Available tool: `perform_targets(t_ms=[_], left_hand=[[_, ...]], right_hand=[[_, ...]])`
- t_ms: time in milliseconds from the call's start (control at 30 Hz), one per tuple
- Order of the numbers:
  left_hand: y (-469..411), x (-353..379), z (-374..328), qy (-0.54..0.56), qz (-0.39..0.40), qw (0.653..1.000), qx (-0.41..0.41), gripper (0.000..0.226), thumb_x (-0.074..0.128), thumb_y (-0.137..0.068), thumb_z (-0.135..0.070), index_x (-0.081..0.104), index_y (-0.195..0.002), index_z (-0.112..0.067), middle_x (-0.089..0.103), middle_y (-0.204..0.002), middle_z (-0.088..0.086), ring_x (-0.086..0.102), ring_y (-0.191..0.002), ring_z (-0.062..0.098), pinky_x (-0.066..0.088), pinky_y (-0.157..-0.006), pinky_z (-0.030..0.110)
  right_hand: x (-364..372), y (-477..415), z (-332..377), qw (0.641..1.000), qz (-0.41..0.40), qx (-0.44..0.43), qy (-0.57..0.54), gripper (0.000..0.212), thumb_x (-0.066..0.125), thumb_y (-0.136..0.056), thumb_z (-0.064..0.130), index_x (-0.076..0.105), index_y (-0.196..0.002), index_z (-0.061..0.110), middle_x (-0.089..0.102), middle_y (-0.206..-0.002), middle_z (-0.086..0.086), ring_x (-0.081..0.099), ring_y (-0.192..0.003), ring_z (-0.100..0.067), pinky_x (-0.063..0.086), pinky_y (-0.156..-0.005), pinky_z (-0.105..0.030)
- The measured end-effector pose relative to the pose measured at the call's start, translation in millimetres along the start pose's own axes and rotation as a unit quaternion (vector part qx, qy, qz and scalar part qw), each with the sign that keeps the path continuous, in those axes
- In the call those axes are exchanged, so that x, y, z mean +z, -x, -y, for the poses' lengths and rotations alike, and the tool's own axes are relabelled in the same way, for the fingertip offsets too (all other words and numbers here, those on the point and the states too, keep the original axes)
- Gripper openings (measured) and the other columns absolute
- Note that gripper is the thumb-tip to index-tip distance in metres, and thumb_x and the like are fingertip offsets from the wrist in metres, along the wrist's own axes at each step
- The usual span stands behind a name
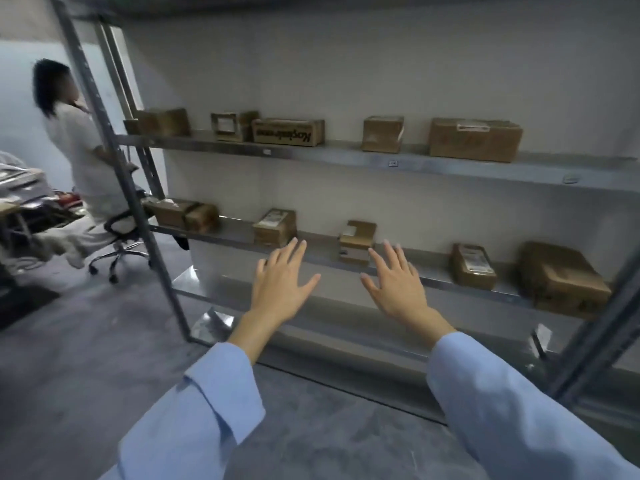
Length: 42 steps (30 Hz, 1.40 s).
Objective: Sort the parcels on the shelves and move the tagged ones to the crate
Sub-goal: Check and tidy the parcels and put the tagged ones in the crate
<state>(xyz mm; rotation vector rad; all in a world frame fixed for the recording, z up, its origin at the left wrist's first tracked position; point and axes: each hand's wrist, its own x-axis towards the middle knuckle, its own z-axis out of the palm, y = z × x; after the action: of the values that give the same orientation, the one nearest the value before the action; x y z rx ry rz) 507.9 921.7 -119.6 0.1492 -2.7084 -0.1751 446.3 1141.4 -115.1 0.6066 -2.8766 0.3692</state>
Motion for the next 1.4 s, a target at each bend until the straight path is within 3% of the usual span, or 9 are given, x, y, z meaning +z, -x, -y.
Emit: perform_targets(t_ms=[167, 500, 700, 933, 1133, 1400], left_hand=[[-12, -11, 89, -0.03, -0.011, 0.998, -0.056, 0.074, 0.04, -0.094, -0.061, 0.021, -0.155, -0.025, 0.019, -0.162, -0.005, 0.03, -0.142, 0.019, 0.025, -0.109, 0.04], [-33, -5, 217, -0.045, -0.024, 0.987, -0.151, 0.071, 0.045, -0.094, -0.057, 0.025, -0.154, -0.025, 0.025, -0.16, -0.005, 0.026, -0.143, 0.018, 0.018, -0.109, 0.037], [-98, 11, 286, -0.067, -0.024, 0.983, -0.166, 0.071, 0.044, -0.094, -0.056, 0.022, -0.154, -0.026, 0.022, -0.161, -0.005, 0.022, -0.145, 0.015, 0.017, -0.109, 0.034], [-201, 30, 367, -0.076, -0.016, 0.981, -0.178, 0.071, 0.045, -0.096, -0.052, 0.017, -0.156, -0.027, 0.015, -0.163, -0.006, 0.017, -0.146, 0.014, 0.012, -0.11, 0.033], [-250, 60, 421, -0.068, -0.011, 0.981, -0.18, 0.069, 0.045, -0.096, -0.052, 0.02, -0.155, -0.026, 0.02, -0.162, -0.006, 0.021, -0.145, 0.012, 0.015, -0.106, 0.031], [-327, 111, 506, -0.031, 0.007, 0.988, -0.148, 0.07, 0.049, -0.094, -0.054, 0.025, -0.154, -0.026, 0.025, -0.16, -0.008, 0.026, -0.144, 0.011, 0.019, -0.112, 0.034]], right_hand=[[25, -64, 74, 0.997, 0.025, -0.064, -0.019, 0.066, 0.036, -0.102, 0.05, 0.013, -0.157, 0.023, 0.009, -0.165, 0.0, 0.011, -0.15, -0.025, 0.026, -0.117, -0.044], [96, -182, 180, 0.981, 0.111, -0.152, -0.04, 0.068, 0.04, -0.1, 0.05, 0.011, -0.157, 0.026, 0.008, -0.165, 0.0, 0.009, -0.151, -0.024, 0.025, -0.115, -0.044], [138, -280, 231, 0.97, 0.151, -0.186, -0.046, 0.069, 0.04, -0.1, 0.05, 0.011, -0.157, 0.025, 0.008, -0.165, -0.001, 0.009, -0.151, -0.024, 0.023, -0.118, -0.046], [168, -419, 284, 0.964, 0.142, -0.207, -0.088, 0.068, 0.04, -0.101, 0.049, 0.014, -0.157, 0.021, 0.016, -0.163, -0.004, 0.017, -0.148, -0.027, 0.025, -0.117, -0.046], [201, -486, 323, 0.957, 0.157, -0.221, -0.106, 0.067, 0.041, -0.101, 0.047, 0.014, -0.157, 0.022, 0.017, -0.163, -0.004, 0.019, -0.148, -0.027, 0.026, -0.116, -0.047], [244, -568, 359, 0.957, 0.17, -0.174, -0.16, 0.069, 0.044, -0.1, 0.047, 0.014, -0.157, 0.02, 0.018, -0.163, -0.005, 0.02, -0.148, -0.027, 0.024, -0.118, -0.042]])
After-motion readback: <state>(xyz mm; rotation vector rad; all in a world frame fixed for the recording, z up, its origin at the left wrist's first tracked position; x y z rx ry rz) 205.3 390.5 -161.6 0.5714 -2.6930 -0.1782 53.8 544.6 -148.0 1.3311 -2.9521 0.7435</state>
